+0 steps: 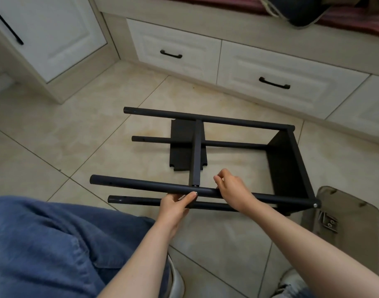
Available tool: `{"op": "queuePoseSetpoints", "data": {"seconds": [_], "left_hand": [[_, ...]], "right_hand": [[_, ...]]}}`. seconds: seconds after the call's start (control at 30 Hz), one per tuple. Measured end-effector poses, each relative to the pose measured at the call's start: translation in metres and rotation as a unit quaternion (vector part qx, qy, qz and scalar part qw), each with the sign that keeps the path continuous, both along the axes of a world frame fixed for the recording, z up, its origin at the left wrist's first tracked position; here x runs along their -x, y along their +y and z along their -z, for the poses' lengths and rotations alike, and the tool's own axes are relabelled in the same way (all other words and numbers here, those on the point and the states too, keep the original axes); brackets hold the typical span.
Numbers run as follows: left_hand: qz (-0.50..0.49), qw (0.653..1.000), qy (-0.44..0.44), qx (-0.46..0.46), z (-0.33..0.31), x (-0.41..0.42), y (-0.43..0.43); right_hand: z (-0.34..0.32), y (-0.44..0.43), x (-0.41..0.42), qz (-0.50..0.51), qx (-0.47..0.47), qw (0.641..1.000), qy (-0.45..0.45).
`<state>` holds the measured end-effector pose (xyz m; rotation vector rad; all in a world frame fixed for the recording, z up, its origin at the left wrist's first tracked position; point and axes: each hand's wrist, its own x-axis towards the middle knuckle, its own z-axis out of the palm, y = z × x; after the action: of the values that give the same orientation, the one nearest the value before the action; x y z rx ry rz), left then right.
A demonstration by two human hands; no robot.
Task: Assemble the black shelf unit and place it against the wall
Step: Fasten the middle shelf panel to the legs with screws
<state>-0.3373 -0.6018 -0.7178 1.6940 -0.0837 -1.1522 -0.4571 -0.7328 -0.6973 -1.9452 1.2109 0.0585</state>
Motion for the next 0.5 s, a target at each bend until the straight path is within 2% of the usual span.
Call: {"op": "queuePoseSetpoints", "data": {"seconds": [0.13, 0.4, 0.5], "left_hand": [[0.025, 0.998, -0.043, -0.038, 0.009, -0.001, -0.002], [-0.008, 0.999, -0.027, -0.043, 0.023, -0.001, 0.001], [0.022, 0.995, -0.076, -0.063, 0.025, -0.003, -0.001]], "right_hand": [[0.008, -0.002, 0.003, -0.010, -0.013, 1.000, 0.008], [0.019, 0.003, 0.007, -0.030, -0.013, 0.999, 0.001], [0.020, 0.000, 0.007, -0.033, -0.013, 0.999, -0.001]]}}
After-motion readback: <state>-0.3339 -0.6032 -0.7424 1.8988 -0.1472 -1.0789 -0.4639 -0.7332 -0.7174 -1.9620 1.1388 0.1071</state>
